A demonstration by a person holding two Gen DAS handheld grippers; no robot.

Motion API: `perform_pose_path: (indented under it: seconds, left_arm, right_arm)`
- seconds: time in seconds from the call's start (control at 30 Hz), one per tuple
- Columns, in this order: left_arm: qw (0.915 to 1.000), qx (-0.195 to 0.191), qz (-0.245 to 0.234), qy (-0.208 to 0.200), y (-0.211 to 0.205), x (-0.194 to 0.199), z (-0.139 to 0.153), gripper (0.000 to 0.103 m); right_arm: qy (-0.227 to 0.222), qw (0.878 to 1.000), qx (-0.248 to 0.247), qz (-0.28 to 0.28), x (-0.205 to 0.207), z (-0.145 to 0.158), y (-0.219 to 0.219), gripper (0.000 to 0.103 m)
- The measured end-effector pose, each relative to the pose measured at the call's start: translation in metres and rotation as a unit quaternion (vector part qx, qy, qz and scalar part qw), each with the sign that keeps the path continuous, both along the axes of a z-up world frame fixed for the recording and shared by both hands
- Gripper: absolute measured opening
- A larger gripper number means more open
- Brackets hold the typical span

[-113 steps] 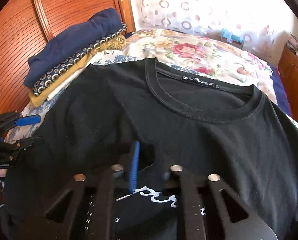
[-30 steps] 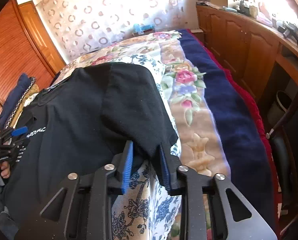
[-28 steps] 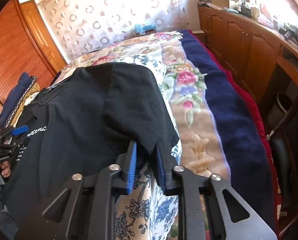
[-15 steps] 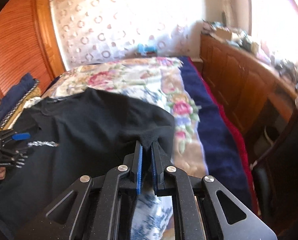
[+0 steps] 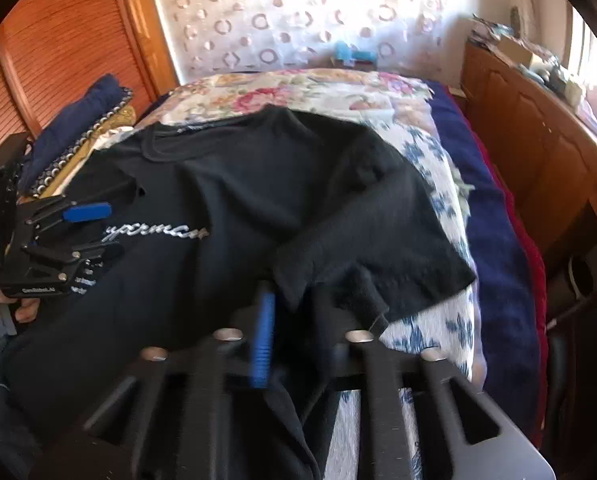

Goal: Fold small clothes

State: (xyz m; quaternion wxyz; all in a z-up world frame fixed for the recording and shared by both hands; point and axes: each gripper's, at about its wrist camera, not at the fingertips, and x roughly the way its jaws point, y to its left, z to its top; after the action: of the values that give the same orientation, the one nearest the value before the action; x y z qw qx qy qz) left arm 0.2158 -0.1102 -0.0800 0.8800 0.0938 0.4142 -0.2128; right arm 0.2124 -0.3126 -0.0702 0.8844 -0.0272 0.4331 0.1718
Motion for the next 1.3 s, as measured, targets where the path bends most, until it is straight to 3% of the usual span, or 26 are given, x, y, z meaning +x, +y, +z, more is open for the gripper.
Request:
perform_pose_path:
  seconds: [0.27,0.63,0.67,0.7,0.73,0.77,0.8,0.9,1.03,1.3]
  left_arm:
    - [1.0,0.0,0.0,0.0,0.0,0.0,0.0,0.066]
    - [1.0,-0.003,-0.001,0.0,0.0,0.0,0.0,0.067]
    - [1.0,-0.002,-0.001,0.0,-0.001,-0.001,0.0,0.067]
    - [1.0,-0.001,-0.001,0.0,0.0,-0.001,0.0,0.067]
    - [1.0,-0.001,-0.001,0.0,0.0,0.0,0.0,0.067]
    - [1.0,-0.001,-0.001,0.0,0.001,0.0,0.0,0.067]
    - [1.0,-0.002,-0.001,0.0,0.001,0.0,0.0,0.067]
    - [0.9999,-0.007,0.008,-0.005,0.004,-0.001,0.002,0.067]
    - [0.9988,-0.011,0.033,-0.034,0.021,-0.01,0.016,0.067]
    - [0.9937,-0.035,0.085,-0.064,0.067,-0.036,0.045,0.067]
  right_arm:
    - [-0.04,0.996,0.009,-0.078,-0.003,0.028,-0.043,0.043]
    - [-0.007,0.991,-0.029,-0.13,0.042,-0.013,-0.059,0.043]
    - [-0.014,0.991,-0.035,-0.129,0.042,-0.013,-0.059,0.035]
    - [-0.018,0.991,-0.041,-0.124,0.041,-0.014,-0.057,0.026]
    - [-0.021,0.991,-0.052,-0.118,0.042,-0.014,-0.054,0.025]
    - [-0.024,0.992,-0.056,-0.114,0.041,-0.014,-0.053,0.018]
    - [-0.023,0.993,-0.054,-0.106,0.041,-0.014,-0.052,0.004]
    - [-0.022,0.995,-0.046,-0.086,0.041,-0.01,-0.047,0.003]
    - [-0.056,0.997,-0.017,-0.04,0.036,0.024,-0.026,0.002]
    - [-0.093,0.989,0.039,0.111,0.043,0.084,0.073,0.002]
